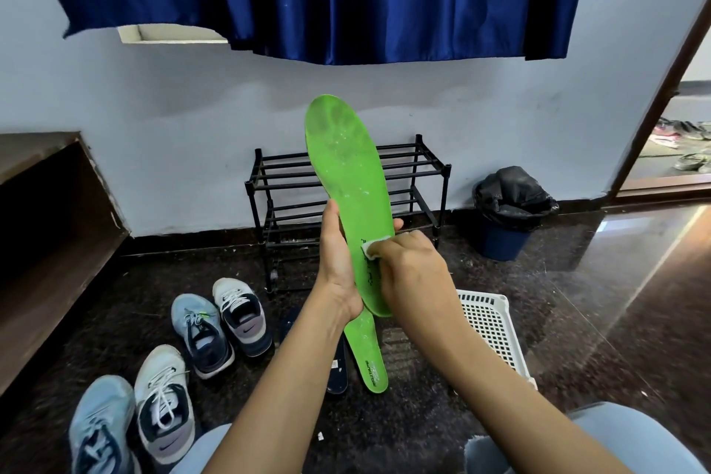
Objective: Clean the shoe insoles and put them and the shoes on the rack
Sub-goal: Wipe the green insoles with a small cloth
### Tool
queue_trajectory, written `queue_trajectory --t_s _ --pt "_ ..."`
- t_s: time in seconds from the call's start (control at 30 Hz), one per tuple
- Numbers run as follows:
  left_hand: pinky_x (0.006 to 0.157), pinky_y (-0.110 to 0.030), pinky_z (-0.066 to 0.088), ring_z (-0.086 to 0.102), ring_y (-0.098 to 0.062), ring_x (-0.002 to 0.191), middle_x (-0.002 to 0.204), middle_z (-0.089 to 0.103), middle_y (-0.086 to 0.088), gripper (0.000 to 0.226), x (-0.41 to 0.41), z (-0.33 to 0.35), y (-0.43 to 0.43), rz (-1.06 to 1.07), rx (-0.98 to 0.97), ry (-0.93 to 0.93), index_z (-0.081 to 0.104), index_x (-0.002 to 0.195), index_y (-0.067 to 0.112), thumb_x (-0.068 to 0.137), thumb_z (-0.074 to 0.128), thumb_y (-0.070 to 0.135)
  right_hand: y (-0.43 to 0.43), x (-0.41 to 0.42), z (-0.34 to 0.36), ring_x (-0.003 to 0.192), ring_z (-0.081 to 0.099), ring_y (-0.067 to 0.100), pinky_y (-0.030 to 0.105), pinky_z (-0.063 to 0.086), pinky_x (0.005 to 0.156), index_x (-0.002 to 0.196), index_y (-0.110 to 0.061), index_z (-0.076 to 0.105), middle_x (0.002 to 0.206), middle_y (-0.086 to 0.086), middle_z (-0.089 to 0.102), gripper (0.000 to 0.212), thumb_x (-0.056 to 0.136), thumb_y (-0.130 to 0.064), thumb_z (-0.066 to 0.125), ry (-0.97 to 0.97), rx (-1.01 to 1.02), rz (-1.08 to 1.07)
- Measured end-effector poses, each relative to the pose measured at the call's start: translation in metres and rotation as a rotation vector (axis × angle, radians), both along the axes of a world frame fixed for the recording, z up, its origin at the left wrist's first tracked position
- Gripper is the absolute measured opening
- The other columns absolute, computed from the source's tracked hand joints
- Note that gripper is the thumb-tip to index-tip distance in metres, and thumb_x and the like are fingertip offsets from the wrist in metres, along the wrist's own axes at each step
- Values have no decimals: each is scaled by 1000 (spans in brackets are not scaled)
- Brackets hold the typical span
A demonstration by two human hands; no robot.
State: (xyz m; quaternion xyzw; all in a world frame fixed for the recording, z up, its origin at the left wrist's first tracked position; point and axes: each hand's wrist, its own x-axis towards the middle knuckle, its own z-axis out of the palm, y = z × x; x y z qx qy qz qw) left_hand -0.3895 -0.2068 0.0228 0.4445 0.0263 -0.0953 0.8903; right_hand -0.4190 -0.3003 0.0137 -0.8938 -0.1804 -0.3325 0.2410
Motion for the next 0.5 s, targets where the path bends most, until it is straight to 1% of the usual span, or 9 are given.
queue_trajectory --t_s 0.07,0.17,0.23,0.3,0.33,0.37,0.43,0.47,0.5 --pt "77 -35 50 66 -26 78 88 70 -14 82 0 -1 0 16 -8 3 71 90 6 91 23 73 1 1 0 65 56 30 33 51 46 75 -6 71 66 9 62 20 66 0 55 5 -5 6" --pt "68 -31 50 67 -20 68 78 70 -8 74 -3 -3 -5 9 -8 -1 72 84 12 93 26 68 -2 7 6 66 56 31 35 52 47 76 -4 72 66 10 63 19 72 -5 53 -14 19 -10" --pt "66 -30 49 68 -18 65 75 70 -6 69 -6 -4 -8 -4 -10 9 70 86 14 94 26 66 -3 10 10 65 56 31 35 51 48 75 -4 71 65 11 62 25 77 -10 47 -44 45 -14" --pt "66 -29 49 67 -19 66 76 70 -7 69 -5 -4 -7 -8 -5 17 71 86 13 94 26 66 -4 10 9 64 57 31 30 49 50 76 -5 72 65 10 63 35 79 -17 39 -67 64 -5" --pt "68 -30 51 67 -20 69 79 70 -9 71 -4 -4 -6 -6 -3 17 72 85 12 94 26 65 -3 8 7 64 58 30 29 47 52 75 -6 73 65 10 63 35 78 -16 40 -69 61 -9" --pt "74 -32 51 68 -23 74 84 71 -11 73 -3 -3 -4 -6 -4 17 73 86 10 94 25 65 -2 5 5 63 58 29 29 45 53 75 -7 73 64 9 63 29 76 -12 44 -67 55 -14" --pt "86 -37 50 67 -28 85 95 72 -16 77 -1 -1 -1 2 -5 22 73 94 6 94 23 65 1 1 0 62 59 28 27 47 50 73 -7 73 63 8 63 19 68 -3 54 -45 48 -8" --pt "89 -38 49 66 -29 87 97 71 -17 78 -1 0 0 10 -4 23 73 96 6 94 23 65 1 1 -2 63 59 29 27 50 49 73 -7 72 64 9 63 18 66 -2 56 -27 44 3" --pt "88 -37 50 67 -28 86 96 72 -16 78 -1 -1 -1 18 -5 21 74 93 6 95 22 65 1 1 -3 64 59 30 30 52 50 74 -6 72 65 9 63 18 67 -1 56 -13 37 12"
